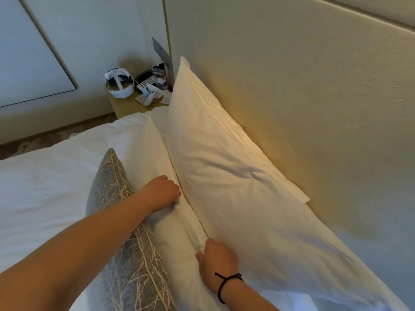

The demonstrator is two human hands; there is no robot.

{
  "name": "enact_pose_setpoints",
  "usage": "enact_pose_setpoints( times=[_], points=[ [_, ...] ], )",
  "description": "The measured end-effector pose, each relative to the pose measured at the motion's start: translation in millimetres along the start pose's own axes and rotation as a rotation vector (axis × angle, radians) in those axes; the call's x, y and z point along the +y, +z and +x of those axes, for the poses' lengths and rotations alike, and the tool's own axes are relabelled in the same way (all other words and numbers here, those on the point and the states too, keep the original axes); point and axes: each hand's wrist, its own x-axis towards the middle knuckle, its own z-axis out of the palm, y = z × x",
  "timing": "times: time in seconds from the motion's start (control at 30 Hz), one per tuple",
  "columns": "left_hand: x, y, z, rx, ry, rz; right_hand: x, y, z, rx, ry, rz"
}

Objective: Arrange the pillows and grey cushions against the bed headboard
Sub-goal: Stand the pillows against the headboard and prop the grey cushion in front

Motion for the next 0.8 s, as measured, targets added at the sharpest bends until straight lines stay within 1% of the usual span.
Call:
enact_pose_setpoints(
  times=[0.07,0.13,0.3,0.4,0.5,0.57,0.6,0.67,0.7,0.73,0.8],
  points=[
    [-4,-4,-7,0.035,-0.008,-0.043,-5,-2,-1,-0.007,-0.034,0.012],
    [-11,-11,-20,0.062,-0.019,-0.071,-12,-7,-7,0.021,-0.063,0.038],
    [-37,-31,-63,0.111,-0.060,-0.112,-28,-23,-37,0.190,-0.204,0.021],
    [-36,-37,-75,0.156,-0.081,-0.103,-26,-23,-53,0.258,-0.229,-0.024],
    [-19,-39,-68,0.104,-0.130,-0.124,-20,-17,-54,0.189,-0.171,-0.024],
    [-13,-35,-58,0.048,-0.152,-0.157,-16,-20,-48,0.115,-0.144,0.101],
    [-13,-32,-54,0.021,-0.162,-0.214,-13,-21,-46,0.091,-0.144,0.178],
    [-15,-27,-49,-0.030,-0.170,-0.431,-6,-24,-45,0.073,-0.149,0.301],
    [-15,-27,-47,-0.053,-0.163,-0.518,-3,-24,-46,0.058,-0.145,0.336],
    [-14,-27,-45,-0.067,-0.135,-0.556,0,-23,-48,0.030,-0.133,0.356],
    [-9,-29,-40,-0.106,-0.058,-0.514,5,-22,-50,-0.032,-0.091,0.381]
  ],
)
